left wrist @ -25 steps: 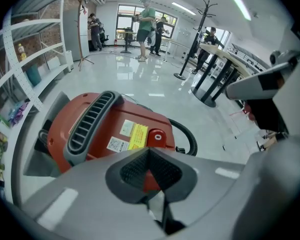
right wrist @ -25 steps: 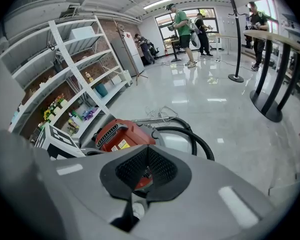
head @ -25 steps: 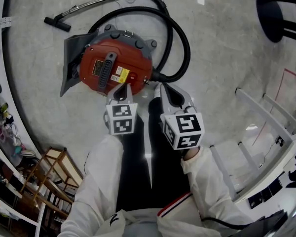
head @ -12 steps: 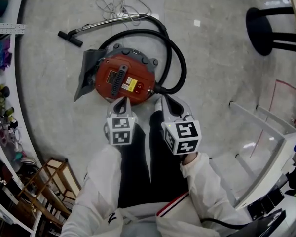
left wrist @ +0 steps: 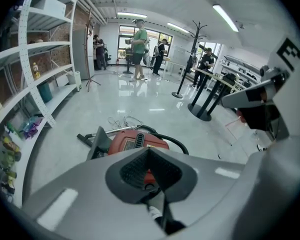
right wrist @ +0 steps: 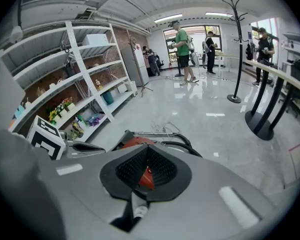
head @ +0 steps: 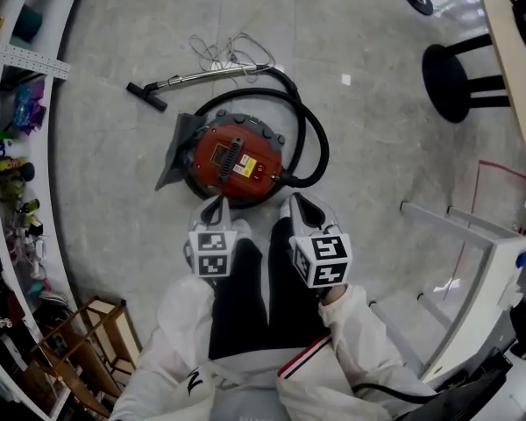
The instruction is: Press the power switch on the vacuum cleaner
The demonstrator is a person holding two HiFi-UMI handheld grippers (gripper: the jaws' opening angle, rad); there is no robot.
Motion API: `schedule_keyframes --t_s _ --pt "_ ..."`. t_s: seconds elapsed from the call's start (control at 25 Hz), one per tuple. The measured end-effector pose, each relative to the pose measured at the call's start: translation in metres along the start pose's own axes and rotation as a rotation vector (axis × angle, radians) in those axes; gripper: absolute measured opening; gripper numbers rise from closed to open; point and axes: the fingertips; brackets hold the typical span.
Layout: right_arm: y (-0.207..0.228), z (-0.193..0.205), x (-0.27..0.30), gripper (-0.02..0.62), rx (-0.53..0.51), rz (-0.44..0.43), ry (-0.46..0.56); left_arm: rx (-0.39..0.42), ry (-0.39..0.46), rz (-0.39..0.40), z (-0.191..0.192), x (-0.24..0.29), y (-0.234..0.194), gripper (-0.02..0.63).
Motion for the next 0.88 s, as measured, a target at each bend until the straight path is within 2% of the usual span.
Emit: schedule_keyframes --t_s 0.28,0.88 --pt "-0.022 -0.013 -0.037 0.000 -0.011 0.001 0.054 0.008 0.055 -0.031 -0.013 -0.050 -0.017 0.000" --pt "-0.077 -0.075 -0.124 0.000 -0.060 -0.053 0.216 0.074 0.291 -0.086 -0.108 -0.168 -0.031 0.000"
Point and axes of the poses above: the fingertips, and each gripper's own axes: x forward along the fingers, y to its right, z out of its underside, and after that the axes turned 11 degrees about x, right-handed
